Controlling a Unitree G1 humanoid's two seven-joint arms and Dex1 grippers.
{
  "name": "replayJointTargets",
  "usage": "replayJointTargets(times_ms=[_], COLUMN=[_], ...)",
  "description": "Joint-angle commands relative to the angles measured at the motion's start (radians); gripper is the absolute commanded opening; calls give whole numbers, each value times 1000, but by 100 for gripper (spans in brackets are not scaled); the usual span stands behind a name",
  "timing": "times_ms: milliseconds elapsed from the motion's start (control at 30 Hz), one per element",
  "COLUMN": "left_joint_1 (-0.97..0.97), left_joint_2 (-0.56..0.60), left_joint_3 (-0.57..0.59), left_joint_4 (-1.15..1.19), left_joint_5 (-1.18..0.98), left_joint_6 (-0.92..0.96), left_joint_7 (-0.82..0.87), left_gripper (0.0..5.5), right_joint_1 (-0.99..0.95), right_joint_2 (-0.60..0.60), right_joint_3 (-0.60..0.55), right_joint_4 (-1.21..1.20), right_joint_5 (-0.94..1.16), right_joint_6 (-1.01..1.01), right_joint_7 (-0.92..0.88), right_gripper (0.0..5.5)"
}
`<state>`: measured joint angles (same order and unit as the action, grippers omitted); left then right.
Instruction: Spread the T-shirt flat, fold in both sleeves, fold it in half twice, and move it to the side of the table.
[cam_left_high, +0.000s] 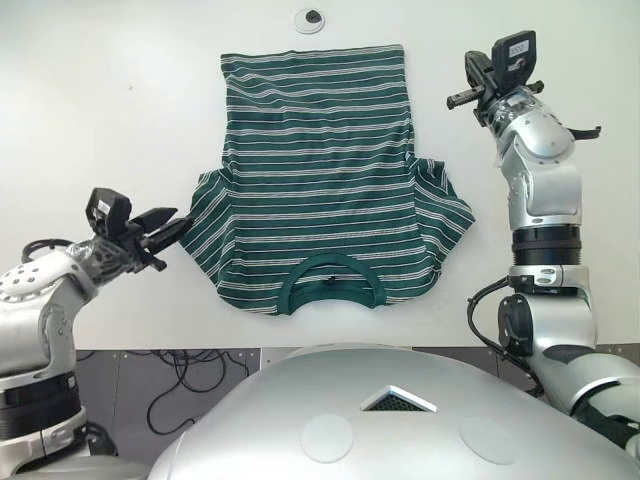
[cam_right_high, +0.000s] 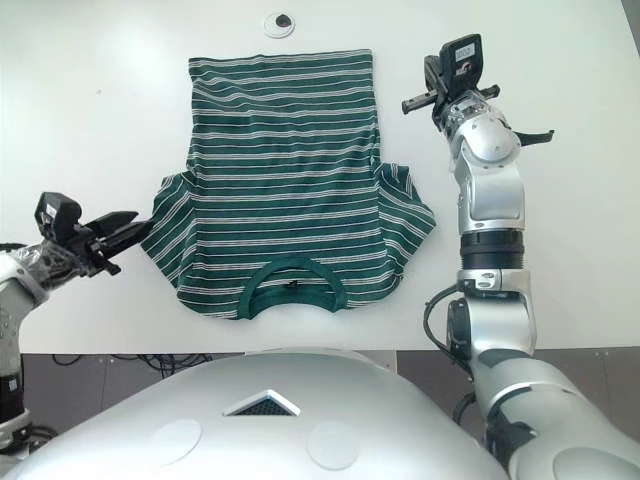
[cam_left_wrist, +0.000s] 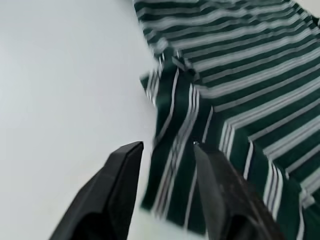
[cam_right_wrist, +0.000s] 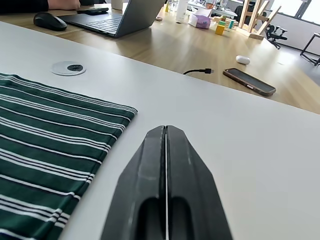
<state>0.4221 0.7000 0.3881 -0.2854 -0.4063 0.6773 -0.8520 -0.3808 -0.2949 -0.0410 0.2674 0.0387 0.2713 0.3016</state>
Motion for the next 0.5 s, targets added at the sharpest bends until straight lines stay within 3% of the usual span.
replayJointTargets(times_ms=[33,133,500], left_joint_1=[35,62,21], left_joint_2=[13,17,-1], left_joint_3=[-44,-67,-58], left_joint_4=[68,79,72], left_joint_5=[61,53,0], left_joint_6=[-49,-56,-51], left_joint_7=[15,-6,19], left_gripper=[182,182,23], right_joint_1=[5,8,2], right_joint_2=[-27,-30,-21], right_joint_3=[1,8,31], right_joint_4=[-10,-6,14], right_joint_5=[-10,-18,-55], right_joint_6=[12,8,-12], right_joint_7=[9,15,28], right_gripper=[0,0,0])
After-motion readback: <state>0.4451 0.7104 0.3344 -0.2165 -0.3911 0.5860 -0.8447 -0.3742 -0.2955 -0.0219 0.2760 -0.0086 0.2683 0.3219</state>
